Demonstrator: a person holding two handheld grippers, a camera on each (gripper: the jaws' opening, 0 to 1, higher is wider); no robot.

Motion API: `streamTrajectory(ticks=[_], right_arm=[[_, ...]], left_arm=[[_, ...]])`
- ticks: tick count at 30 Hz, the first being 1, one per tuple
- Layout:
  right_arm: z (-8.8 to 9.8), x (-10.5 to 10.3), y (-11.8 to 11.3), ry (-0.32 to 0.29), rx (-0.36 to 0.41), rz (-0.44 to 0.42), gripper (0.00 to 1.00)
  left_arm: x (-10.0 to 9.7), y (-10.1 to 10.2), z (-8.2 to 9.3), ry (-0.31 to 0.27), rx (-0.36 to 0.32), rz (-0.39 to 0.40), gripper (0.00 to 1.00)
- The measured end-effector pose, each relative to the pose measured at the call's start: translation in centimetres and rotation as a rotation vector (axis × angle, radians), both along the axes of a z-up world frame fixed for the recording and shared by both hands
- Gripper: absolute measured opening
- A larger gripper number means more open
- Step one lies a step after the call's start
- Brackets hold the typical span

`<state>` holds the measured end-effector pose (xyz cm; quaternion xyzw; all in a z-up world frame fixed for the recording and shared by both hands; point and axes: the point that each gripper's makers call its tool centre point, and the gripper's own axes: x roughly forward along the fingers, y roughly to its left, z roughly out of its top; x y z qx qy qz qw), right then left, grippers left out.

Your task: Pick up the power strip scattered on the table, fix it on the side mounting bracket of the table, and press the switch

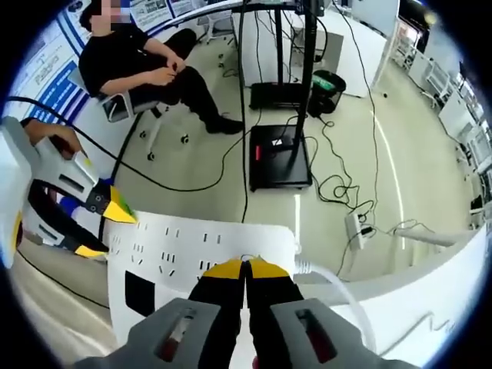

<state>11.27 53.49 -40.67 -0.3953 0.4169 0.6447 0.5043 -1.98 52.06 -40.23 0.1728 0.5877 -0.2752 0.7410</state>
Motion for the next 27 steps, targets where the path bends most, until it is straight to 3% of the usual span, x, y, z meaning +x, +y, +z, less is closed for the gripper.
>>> streamTrajectory(ticks=[11, 16, 24, 27], right_arm=[[0.3, -0.1, -0.5, -0.021, 0.026, 0.003, 0.0], [1.4, 1.0, 0.4, -0.021, 0.093, -0.034, 0.0], [2.7, 1.7, -0.3, -0.043, 0.155, -0.07, 0.0], [3.6, 1.9, -0.3, -0.057, 0.211, -0.091, 0.0]], left_arm=[[0.1, 0.0, -0.1, 0.002, 0.005, -0.003, 0.43], [0.1, 0.0, -0.1, 0.004, 0.006, -0.003, 0.43], [0.2, 0.0, -0.1, 0.019, 0.017, -0.008, 0.43], [0.1, 0.0, -0.1, 0.02, 0.016, -0.007, 0.43]])
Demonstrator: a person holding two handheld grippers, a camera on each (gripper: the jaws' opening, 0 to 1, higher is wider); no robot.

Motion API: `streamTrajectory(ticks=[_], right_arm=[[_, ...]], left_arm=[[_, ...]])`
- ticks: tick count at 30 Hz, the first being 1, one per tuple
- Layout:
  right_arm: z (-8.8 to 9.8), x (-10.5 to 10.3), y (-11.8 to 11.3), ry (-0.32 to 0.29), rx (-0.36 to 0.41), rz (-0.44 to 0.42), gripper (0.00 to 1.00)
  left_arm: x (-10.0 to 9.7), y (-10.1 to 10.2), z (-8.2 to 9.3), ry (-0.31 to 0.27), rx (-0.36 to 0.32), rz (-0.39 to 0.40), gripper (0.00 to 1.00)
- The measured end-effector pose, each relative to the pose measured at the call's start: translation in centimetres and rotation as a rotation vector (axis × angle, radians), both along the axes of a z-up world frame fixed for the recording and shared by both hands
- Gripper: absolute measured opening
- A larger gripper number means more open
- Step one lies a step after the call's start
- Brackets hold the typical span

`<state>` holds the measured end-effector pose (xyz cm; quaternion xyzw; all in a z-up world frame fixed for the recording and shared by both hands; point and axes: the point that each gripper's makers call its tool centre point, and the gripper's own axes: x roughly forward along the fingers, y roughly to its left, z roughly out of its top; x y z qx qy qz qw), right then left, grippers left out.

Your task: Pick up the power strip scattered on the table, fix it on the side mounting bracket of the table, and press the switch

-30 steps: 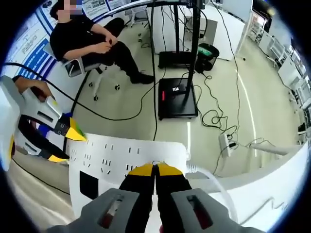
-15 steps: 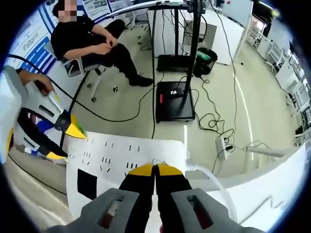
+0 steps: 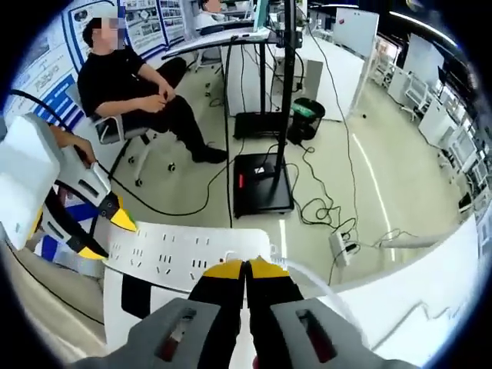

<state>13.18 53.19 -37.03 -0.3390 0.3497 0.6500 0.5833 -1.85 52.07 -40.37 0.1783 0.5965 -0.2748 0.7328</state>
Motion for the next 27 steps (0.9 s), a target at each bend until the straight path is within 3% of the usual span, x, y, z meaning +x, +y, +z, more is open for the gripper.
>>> streamTrajectory(ticks=[11, 16, 27], right_arm=[[3.9, -0.1, -0.7, -0.013, 0.175, -0.049, 0.0], [5.3, 0.0, -1.6, -0.071, 0.218, -0.061, 0.0], [9.6, -0.1, -4.2, -0.134, 0.344, -0.104, 0.0]], left_arm=[[0.1, 0.3, 0.1, -0.031, -0.022, 0.016, 0.43], [0.1, 0.4, 0.1, -0.064, -0.052, 0.027, 0.43], [0.6, 0.7, 0.2, -0.093, -0.08, 0.033, 0.43]])
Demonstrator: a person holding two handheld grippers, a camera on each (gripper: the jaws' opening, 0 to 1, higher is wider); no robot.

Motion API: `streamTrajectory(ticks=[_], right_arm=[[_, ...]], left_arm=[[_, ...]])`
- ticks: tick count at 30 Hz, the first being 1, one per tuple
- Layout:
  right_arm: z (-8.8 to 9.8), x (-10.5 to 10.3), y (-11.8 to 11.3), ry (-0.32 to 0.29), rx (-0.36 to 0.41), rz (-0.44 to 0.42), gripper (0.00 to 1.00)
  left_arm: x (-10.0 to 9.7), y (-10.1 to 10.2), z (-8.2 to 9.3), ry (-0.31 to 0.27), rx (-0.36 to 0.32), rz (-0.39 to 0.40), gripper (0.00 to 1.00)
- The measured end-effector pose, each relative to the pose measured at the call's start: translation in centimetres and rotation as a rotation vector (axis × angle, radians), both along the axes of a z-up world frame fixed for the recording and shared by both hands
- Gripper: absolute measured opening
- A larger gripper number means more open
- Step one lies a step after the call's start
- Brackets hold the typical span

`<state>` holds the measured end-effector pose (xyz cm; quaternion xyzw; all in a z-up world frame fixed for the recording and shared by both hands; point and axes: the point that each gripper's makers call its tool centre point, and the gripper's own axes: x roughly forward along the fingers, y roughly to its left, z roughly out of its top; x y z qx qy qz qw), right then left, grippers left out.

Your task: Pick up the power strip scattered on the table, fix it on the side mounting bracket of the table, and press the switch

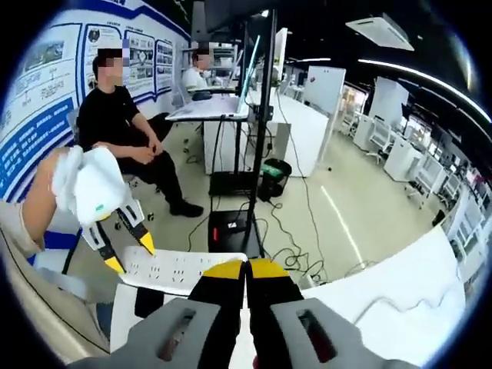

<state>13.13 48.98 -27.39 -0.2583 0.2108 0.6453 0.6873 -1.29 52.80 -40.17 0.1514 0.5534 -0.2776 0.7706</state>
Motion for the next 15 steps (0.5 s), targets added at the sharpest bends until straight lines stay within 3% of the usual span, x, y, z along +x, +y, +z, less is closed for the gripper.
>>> streamTrajectory(ticks=[15], right_arm=[[3.8, -1.3, -7.4, -0.034, 0.132, -0.065, 0.0]], left_arm=[[-0.5, -0.6, 0.2, -0.067, -0.064, 0.016, 0.43]])
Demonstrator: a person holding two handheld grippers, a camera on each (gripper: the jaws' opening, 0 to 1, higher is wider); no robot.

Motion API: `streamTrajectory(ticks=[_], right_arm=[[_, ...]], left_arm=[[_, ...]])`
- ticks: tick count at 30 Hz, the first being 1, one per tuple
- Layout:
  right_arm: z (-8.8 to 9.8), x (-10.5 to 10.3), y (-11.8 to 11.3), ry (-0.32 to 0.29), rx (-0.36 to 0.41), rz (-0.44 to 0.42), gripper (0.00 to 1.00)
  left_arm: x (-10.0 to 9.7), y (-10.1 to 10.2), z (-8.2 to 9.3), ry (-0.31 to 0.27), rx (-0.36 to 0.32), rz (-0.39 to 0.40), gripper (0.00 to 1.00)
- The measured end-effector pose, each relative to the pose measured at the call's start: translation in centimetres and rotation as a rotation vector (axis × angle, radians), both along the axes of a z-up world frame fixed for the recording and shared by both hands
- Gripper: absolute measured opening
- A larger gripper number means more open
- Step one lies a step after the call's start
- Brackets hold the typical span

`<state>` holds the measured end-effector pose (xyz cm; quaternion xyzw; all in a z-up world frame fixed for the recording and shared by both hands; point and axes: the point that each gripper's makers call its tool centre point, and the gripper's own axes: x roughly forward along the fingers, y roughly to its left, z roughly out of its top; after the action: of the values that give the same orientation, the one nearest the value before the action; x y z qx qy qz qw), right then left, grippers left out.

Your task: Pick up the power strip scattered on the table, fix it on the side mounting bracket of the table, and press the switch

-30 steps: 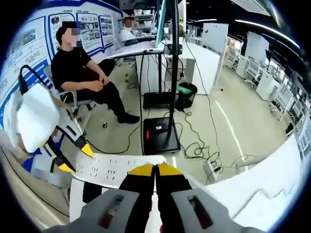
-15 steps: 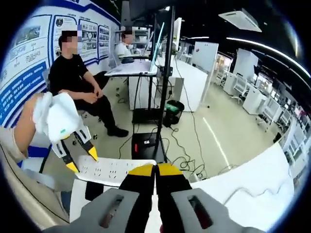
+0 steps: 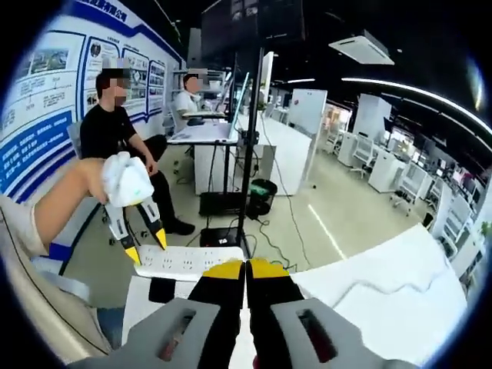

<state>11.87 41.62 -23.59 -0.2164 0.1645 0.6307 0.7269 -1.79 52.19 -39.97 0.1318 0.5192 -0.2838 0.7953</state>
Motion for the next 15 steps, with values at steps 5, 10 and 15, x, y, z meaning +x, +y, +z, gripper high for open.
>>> streamTrajectory(ticks=[5, 10, 15], right_arm=[[0.8, 0.1, -2.6, -0.011, 0.037, -0.036, 0.0], [1.1, 0.2, -5.7, -0.018, 0.069, -0.084, 0.0], [0.9, 0.5, -8.8, -0.025, 0.084, -0.141, 0.0]], left_arm=[[-0.1, -0.1, 0.0, -0.018, -0.015, 0.003, 0.42], [-0.2, 0.0, 0.0, -0.039, -0.035, 0.025, 0.43], [-0.2, 0.1, 0.0, -0.05, -0.044, 0.049, 0.43]])
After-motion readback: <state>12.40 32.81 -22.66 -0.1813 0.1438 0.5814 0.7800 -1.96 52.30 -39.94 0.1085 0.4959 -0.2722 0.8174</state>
